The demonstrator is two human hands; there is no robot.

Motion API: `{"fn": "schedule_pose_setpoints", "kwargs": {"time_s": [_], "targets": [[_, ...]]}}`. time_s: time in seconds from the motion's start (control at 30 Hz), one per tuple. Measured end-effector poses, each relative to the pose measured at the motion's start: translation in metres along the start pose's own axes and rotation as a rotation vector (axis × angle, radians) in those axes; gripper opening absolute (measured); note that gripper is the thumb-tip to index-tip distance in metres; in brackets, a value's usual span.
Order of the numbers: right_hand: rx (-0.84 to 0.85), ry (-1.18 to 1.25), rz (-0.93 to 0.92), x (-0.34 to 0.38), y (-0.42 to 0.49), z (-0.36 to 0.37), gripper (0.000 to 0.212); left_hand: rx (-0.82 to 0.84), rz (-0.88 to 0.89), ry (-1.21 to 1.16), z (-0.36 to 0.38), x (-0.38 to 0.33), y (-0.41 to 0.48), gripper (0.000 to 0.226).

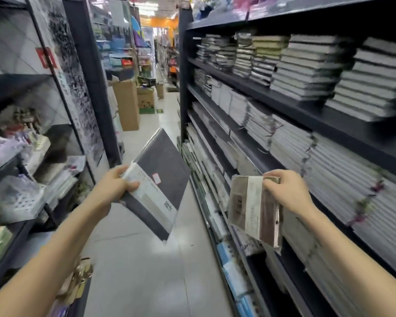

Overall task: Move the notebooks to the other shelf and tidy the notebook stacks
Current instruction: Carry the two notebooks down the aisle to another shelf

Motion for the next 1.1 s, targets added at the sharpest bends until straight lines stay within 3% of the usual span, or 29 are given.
{"fn": "schedule_pose_setpoints", "kwargs": {"time_s": [0.4,0.83,1.1], "targets": [[-0.117,0.086,-0.092,0.048,0.309,0.078,0.027,0.031,0.143,0.03,-0.016,-0.074,0.318,0.041],[-0.403,0.231,-0.084,0.118,0.548,0.149,0.012,0.226,0.315,-0.008,-0.033,-0.132,0.692,0.052],[-0.558,0.453,-0.191,0.163,0.676,0.171,0.018,0.287,0.333,-0.231,-0.022,-0.176,0.867,0.033]]}}
Point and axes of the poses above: each hand's wrist, its own y-axis towards the middle knuckle, its own z-axis out of the palm, x = y × z, the point moved 3 cm from there along y, towards the middle knuckle, and after that the axes turned 11 degrees about y, right-handed, at the moved point
